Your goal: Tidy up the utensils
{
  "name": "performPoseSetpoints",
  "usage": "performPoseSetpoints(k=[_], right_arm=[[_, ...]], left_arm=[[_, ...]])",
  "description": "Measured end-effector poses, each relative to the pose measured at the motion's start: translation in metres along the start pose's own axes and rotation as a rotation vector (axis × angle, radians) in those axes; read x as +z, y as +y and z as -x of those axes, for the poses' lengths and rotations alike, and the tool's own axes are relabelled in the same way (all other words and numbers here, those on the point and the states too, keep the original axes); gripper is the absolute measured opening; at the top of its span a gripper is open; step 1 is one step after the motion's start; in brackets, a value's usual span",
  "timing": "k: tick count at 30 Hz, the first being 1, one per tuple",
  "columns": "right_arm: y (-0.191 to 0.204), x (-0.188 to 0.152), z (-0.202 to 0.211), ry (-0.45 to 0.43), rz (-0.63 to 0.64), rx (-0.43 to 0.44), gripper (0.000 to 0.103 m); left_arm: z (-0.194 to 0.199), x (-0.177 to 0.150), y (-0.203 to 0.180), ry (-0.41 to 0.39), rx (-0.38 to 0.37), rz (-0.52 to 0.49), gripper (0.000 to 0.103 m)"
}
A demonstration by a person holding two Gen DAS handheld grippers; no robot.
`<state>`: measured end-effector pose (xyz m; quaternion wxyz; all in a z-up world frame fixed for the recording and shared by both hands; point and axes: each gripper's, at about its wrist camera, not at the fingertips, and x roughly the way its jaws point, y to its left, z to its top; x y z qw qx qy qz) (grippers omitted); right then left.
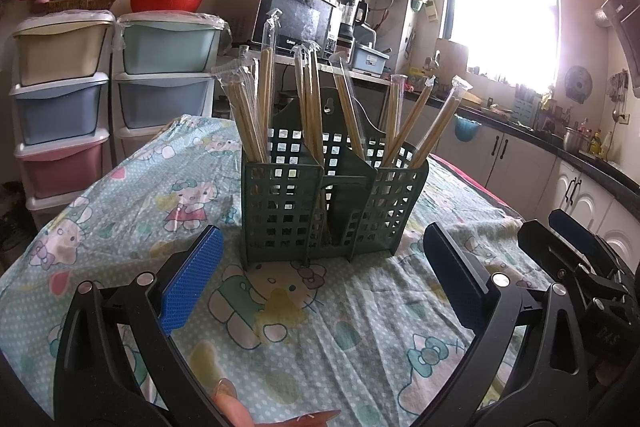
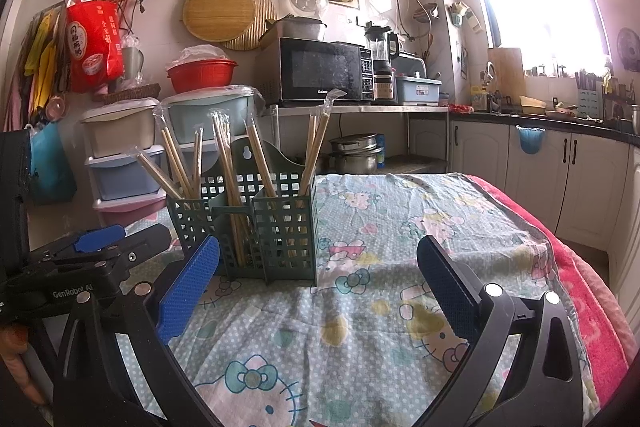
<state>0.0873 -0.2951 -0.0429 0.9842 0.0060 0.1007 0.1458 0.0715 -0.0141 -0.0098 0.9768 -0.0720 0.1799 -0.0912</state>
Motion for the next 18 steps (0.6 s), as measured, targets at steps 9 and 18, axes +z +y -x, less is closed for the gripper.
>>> performPoseSetpoints(k=[9, 18], right_arm=[[-0.001, 0.001, 0.001, 0.002, -0.004, -0.001, 0.096], [-0.12, 0.027, -0.093, 0.464, -0.115, -0.255, 0.096]], left_arm=[[-0.006, -0.001, 0.001, 0.028, 0.043, -0.006, 0.092], [-0.029, 0.035, 0.096, 0.249, 0.331, 0.062, 0.092]])
